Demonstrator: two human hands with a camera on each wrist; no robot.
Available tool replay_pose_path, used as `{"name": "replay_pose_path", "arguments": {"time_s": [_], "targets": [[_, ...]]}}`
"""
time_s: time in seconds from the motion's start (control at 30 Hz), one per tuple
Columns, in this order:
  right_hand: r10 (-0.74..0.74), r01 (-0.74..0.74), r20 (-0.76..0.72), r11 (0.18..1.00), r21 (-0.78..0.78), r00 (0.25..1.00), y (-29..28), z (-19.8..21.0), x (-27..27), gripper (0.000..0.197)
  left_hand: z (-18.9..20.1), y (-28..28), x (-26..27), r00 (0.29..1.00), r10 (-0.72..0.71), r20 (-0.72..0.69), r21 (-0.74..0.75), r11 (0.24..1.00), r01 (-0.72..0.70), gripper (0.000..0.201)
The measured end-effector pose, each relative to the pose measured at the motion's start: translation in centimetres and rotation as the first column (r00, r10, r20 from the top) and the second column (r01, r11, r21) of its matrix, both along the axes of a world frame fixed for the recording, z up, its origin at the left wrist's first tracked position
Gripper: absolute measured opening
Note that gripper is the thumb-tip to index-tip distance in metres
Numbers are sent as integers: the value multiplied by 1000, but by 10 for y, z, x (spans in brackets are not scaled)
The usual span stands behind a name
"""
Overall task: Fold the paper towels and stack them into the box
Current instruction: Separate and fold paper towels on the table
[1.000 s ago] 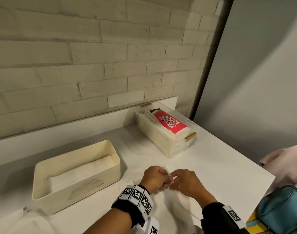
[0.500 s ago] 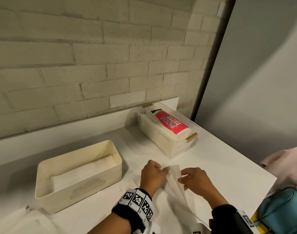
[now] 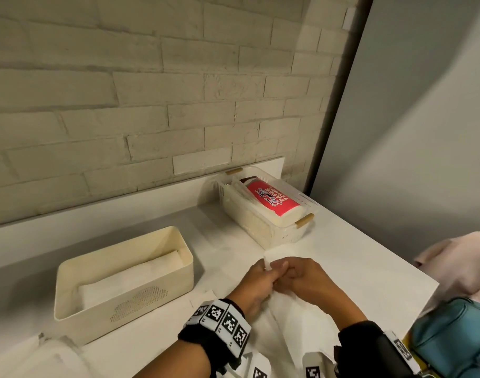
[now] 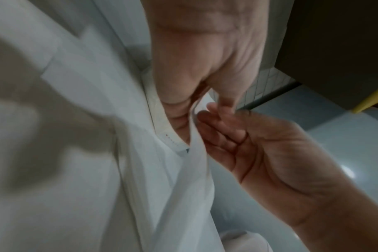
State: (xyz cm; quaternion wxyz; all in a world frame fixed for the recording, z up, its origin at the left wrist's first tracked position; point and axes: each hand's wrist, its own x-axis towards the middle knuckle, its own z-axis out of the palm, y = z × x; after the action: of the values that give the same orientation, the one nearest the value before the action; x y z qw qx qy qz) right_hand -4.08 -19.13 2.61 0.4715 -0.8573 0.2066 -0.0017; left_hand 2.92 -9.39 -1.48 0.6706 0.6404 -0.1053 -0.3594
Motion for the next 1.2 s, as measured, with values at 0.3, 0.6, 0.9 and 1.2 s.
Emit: {"name": "replay_pose_path", "arguments": {"time_s": [0.3,0.6,0.9,1.2], "targets": [[-208,129,-189,923,-362,960,-35,-46,25,32,4,49,52,946,140,294,278,934,-225,47],[-202,52,-322,906,-419,925,-39,-76,34,47,9,65,62,906,148,397,326,900,-289,32],[-183,86,-241,928,-363,953,-39,-74,31,31,8,64,63,902,132,411,349,892,-289,34],[-160,113,-168,958,-262,973,-39,-74,20,29,8,63,62,904,139,405,342,894,-291,32]]}}
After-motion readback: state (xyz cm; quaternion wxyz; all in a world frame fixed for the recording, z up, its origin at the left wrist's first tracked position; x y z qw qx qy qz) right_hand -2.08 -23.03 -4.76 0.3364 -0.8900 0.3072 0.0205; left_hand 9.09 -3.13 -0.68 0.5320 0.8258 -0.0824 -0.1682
